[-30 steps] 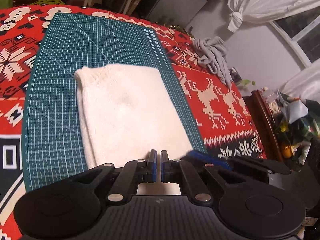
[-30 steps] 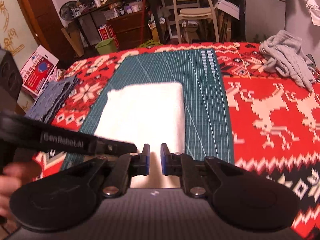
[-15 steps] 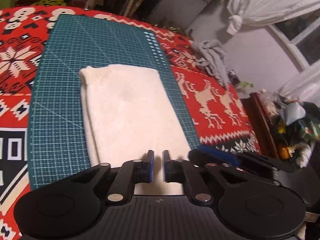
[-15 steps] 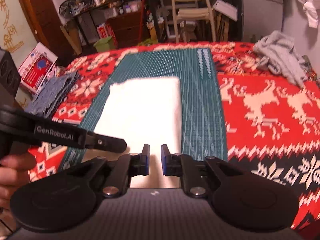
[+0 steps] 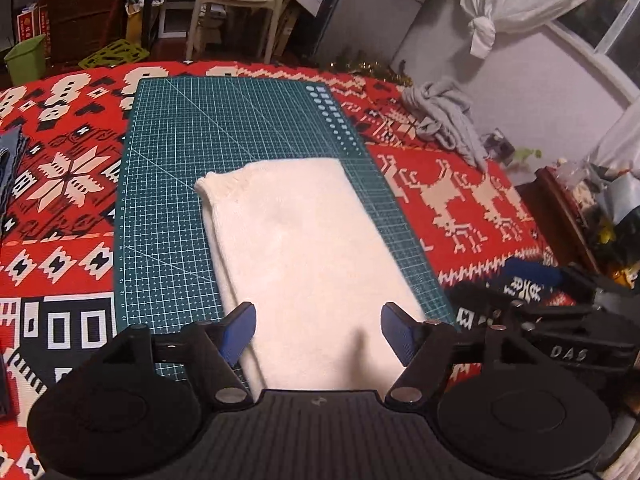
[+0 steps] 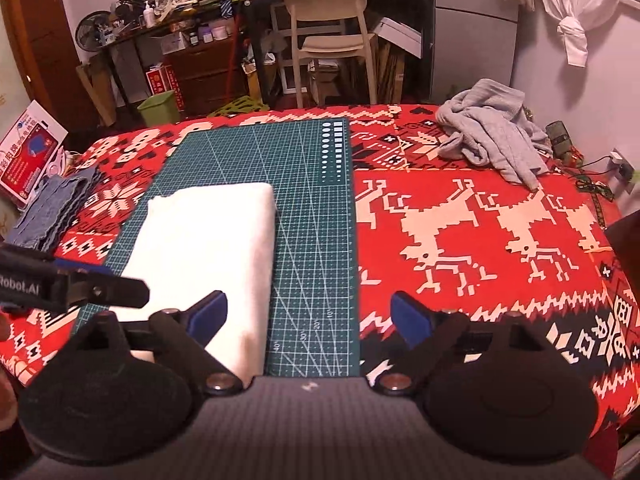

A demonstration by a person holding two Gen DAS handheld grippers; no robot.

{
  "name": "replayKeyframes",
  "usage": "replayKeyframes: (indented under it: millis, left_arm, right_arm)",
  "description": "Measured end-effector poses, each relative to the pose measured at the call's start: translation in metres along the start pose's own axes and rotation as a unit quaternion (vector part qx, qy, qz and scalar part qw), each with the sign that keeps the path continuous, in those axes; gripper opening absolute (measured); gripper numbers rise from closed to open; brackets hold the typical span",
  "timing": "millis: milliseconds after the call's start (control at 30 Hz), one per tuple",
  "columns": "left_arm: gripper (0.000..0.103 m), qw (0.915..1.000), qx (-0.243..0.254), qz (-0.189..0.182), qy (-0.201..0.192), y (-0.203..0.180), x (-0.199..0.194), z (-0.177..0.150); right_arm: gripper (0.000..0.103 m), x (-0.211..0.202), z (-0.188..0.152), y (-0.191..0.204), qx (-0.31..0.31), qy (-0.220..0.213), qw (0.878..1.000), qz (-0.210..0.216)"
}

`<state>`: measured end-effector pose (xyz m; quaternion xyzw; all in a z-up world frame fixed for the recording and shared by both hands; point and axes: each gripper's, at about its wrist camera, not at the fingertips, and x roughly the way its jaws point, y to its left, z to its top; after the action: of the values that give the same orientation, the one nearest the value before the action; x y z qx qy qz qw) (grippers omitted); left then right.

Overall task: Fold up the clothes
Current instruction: 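Open both tools and press them along the folded sweater's sides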

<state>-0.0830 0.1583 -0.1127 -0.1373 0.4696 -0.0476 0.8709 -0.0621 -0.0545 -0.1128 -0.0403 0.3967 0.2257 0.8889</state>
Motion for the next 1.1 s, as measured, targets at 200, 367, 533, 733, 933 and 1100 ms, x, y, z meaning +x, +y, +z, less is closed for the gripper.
replayKeyframes:
  millis: [200, 367, 533, 733, 933, 1100]
  left_arm:
    - [0.084, 0.9995, 0.009, 0.026, -0.018, -0.003, 0.008, -0.001]
    - [0.087, 0.9997, -0.003, 0.012, -0.021, 0.003, 0.015, 0.003]
    - [0.087, 0.9994, -0.016, 0.008, -0.028, 0.009, 0.017, 0.005]
    - [0.085, 0.9981, -0.024, 0.056, 0.008, 0.015, 0.021, 0.006]
    - [0.085, 0.9948, 0.001, 0.097, -0.031, 0.015, 0.014, 0.010]
    - [0.086, 0.9946, -0.002, 0.090, -0.052, 0.020, 0.013, 0.008]
  right_arm:
    - [0.102, 0.002, 0.000, -0.002, 0.008, -0.002, 1.000, -0.022]
    - [0.102, 0.001, -0.003, -0.009, 0.041, -0.015, 0.998, -0.036]
    - [0.102, 0.007, 0.000, -0.006, 0.029, -0.009, 0.999, -0.044]
    - [0.102, 0.012, -0.001, -0.005, 0.056, -0.016, 0.998, -0.008]
    - [0.102, 0.021, -0.001, -0.008, 0.069, -0.003, 0.997, -0.032]
    - [0.102, 0.027, -0.001, -0.013, 0.061, -0.014, 0.997, -0.039]
